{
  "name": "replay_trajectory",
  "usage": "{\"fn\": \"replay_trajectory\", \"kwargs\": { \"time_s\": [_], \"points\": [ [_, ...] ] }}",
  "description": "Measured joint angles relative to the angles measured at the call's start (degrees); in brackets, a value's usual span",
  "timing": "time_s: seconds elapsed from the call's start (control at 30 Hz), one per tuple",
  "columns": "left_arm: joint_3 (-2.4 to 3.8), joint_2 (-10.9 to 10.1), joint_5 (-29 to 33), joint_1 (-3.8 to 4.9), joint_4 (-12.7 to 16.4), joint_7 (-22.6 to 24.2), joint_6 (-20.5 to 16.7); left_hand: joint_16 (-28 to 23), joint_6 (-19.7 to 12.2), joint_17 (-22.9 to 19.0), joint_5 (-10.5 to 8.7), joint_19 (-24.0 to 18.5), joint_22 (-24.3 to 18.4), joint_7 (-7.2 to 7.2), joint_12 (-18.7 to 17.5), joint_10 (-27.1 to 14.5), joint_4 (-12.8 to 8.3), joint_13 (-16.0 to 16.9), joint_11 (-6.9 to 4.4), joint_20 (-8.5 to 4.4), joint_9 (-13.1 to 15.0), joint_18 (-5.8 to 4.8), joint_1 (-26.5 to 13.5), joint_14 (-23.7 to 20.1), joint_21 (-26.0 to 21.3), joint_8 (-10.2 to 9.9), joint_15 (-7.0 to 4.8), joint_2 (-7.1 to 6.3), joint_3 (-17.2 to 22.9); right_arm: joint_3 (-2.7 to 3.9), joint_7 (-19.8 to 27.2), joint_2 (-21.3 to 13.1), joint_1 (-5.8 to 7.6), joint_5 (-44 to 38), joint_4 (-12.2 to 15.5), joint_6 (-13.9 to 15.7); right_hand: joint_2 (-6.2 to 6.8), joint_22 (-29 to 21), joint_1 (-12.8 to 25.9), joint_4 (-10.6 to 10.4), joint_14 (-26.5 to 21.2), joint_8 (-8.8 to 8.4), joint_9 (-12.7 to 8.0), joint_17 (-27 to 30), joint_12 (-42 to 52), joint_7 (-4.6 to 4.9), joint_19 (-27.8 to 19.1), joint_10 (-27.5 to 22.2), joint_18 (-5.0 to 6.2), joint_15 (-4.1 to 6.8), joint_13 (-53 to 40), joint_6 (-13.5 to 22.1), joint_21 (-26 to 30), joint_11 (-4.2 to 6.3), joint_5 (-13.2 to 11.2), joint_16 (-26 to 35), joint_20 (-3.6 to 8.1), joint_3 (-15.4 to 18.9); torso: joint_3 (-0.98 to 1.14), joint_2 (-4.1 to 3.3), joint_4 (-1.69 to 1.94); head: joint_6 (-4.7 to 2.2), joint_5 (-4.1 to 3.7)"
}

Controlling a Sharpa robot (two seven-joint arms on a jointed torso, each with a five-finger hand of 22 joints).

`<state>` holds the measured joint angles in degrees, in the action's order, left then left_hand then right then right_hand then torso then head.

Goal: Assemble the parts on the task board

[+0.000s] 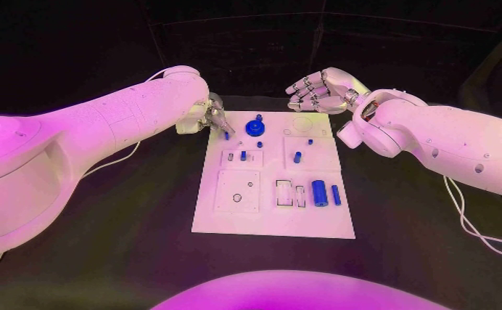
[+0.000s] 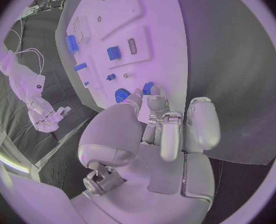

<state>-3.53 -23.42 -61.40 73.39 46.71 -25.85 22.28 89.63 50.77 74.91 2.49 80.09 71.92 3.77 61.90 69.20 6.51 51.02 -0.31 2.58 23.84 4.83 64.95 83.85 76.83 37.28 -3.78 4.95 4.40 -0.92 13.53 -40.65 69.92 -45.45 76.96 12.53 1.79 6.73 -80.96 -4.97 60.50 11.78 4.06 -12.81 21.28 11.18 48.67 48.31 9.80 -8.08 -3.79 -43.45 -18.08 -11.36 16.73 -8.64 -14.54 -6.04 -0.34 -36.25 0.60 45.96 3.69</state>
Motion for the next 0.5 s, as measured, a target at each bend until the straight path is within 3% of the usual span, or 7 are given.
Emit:
{"fn": "replay_trajectory", "kwargs": {
  "time_s": [0.17, 0.4, 0.5],
  "points": [
    [0.0, 0.1, 0.0, 0.0, -0.1, 0.2, 0.0, 0.0, 0.2, 0.0, -0.01, 0.2, 0.1, -0.21, 0.0, 0.2, -2.8, -0.2, -0.21, -0.19, -0.3, 0.0, 3.4, 0.0, 0.0, -0.4, -0.02, 1.35, 2.4, 0.0, 0.0, 0.0, 0.0, 0.0, 0.0, 0.0, 0.0, 0.0, 0.0, 0.0, 0.0, 0.0, 0.0, 0.0, 0.0, 0.0, 0.0, 0.0, 0.0, 0.0, 0.0, 0.0, 0.0, 0.0, 0.0, 0.0, 0.0, 0.0, 0.0, 0.01, 0.0, 0.07, -0.01],
    [0.04, 0.2, 0.0, 0.01, -0.2, 0.7, 0.0, 0.0, -0.3, 0.0, 0.16, 0.4, 0.2, -0.3, -0.6, 0.0, -6.3, -0.7, -0.38, -0.34, -0.9, 0.0, 6.5, 0.2, 0.0, -1.2, -0.21, 1.98, 7.2, 0.0, 0.0, 0.0, 0.0, 0.0, 0.0, 0.0, 0.0, -0.1, 0.0, 0.0, 0.0, -0.01, 0.0, 0.1, 0.3, 0.0, 0.0, 0.0, 0.0, 0.0, 0.0, 0.0, 0.2, 0.0, 0.0, 0.0, 0.0, 0.0, -0.01, 0.01, -0.01, 0.19, -0.05],
    [0.05, 0.1, 0.0, 0.02, -0.2, 0.9, 0.0, 0.0, -0.4, 0.0, 0.16, 0.4, 0.3, -0.19, -1.0, -0.1, -5.6, -0.9, -0.29, -0.34, -0.9, 0.0, 7.0, 0.2, 0.0, -1.4, -0.21, 1.92, 8.0, 0.0, 0.0, 0.0, 0.0, 0.0, 0.0, 0.0, 0.0, -0.1, 0.0, 0.0, 0.0, -0.01, 0.0, 0.1, 0.2, 0.0, 0.0, 0.0, 0.0, 0.0, 0.0, 0.0, 0.2, 0.0, 0.0, 0.0, 0.0, 0.0, -0.01, 0.01, -0.01, 0.19, -0.07]
  ]
}}
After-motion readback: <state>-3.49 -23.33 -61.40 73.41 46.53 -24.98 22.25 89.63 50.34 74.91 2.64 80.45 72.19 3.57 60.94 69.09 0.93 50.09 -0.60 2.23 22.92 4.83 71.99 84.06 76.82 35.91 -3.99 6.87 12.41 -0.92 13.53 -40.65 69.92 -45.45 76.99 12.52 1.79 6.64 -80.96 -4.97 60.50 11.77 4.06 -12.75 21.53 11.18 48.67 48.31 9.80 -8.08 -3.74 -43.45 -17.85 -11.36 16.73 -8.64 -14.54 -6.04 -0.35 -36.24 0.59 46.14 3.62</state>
